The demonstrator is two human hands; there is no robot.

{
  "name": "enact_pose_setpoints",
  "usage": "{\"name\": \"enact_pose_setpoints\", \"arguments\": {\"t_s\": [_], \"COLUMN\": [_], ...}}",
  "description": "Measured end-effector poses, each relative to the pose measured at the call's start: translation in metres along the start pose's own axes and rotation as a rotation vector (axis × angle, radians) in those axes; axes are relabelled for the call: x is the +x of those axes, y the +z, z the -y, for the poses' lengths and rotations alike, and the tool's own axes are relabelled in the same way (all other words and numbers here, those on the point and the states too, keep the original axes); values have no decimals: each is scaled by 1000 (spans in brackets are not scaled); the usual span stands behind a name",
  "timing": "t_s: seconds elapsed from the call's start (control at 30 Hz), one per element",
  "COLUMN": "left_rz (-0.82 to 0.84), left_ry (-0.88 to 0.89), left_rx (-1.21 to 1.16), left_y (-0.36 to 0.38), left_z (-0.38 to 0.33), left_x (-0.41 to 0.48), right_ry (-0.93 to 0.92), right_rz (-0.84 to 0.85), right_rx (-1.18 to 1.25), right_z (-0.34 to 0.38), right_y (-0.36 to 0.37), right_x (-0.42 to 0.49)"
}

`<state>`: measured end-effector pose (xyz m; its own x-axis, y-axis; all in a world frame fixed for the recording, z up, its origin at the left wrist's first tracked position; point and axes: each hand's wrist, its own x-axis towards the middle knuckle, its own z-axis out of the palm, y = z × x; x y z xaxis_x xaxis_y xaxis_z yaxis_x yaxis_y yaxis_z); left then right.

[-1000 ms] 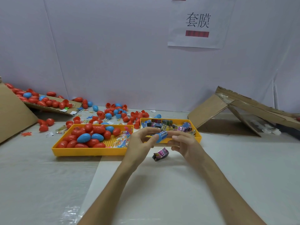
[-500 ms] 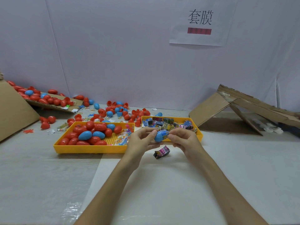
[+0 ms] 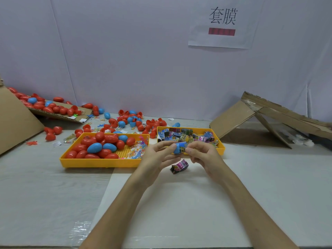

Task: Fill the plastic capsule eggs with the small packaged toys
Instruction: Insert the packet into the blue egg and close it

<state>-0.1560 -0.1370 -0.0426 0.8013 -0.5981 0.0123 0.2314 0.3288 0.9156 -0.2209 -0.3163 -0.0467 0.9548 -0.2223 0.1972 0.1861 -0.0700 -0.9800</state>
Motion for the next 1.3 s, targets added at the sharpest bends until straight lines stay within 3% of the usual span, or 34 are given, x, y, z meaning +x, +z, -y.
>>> {"name": "enact_pose_setpoints", "arguments": {"t_s": [0.17,0.4,1.3], "left_rz": [-14,-122,-168], "left_ry": [40,134,235], "left_rx": [33,254,429], "left_y": [-2,1,2], "left_z": [1,6,9], "left_x": [1,3,5], "right_ry": [19,21,28], "right_rz": [16,16,74], "right_rx": [8,-42,29], "right_z": [-1,-3,-10], "right_y": [1,1,-2], "right_x": [1,2,7]}}
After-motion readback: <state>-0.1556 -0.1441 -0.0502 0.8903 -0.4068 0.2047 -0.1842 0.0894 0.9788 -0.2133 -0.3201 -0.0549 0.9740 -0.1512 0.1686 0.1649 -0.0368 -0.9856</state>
